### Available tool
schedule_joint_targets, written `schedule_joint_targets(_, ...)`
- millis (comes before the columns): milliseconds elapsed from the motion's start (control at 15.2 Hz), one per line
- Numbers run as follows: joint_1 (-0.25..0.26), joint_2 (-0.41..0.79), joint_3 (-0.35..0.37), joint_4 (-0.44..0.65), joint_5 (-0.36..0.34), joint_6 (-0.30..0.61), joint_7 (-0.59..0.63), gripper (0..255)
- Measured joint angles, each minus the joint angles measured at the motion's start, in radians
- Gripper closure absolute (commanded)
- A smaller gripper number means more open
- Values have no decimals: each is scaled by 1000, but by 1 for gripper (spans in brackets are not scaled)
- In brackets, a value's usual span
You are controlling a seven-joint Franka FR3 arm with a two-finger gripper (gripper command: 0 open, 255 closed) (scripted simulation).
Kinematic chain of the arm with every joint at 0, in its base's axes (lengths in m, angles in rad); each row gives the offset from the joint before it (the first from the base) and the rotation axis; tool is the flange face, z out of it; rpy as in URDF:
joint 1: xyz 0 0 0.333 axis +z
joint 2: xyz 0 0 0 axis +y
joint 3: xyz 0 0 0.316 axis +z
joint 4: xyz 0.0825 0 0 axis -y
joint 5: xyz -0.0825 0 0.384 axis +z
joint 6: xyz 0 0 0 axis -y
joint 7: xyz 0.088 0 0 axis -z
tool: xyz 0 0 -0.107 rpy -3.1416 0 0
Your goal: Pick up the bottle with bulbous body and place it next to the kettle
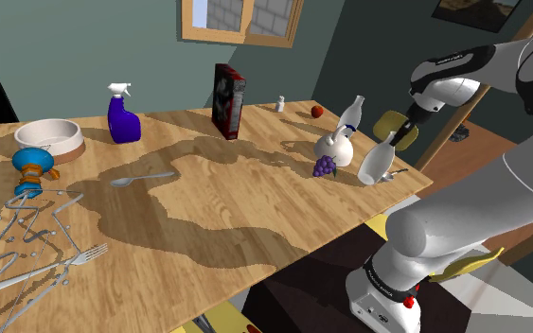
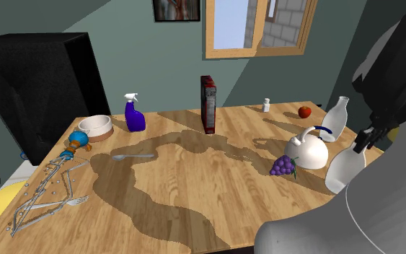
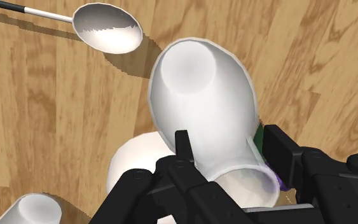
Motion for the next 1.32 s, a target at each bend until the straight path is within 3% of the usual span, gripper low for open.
schedule_joint_targets(462,0,4,-2,-15,2,19,-3,255)
schedule_joint_targets(528,0,4,-2,-15,2,19,-3,0)
schedule_joint_targets(924,0,3,-2,-15,2,19,-3,0)
schedule_joint_targets(1320,-8,-48,15,66,-25,-104,19,0)
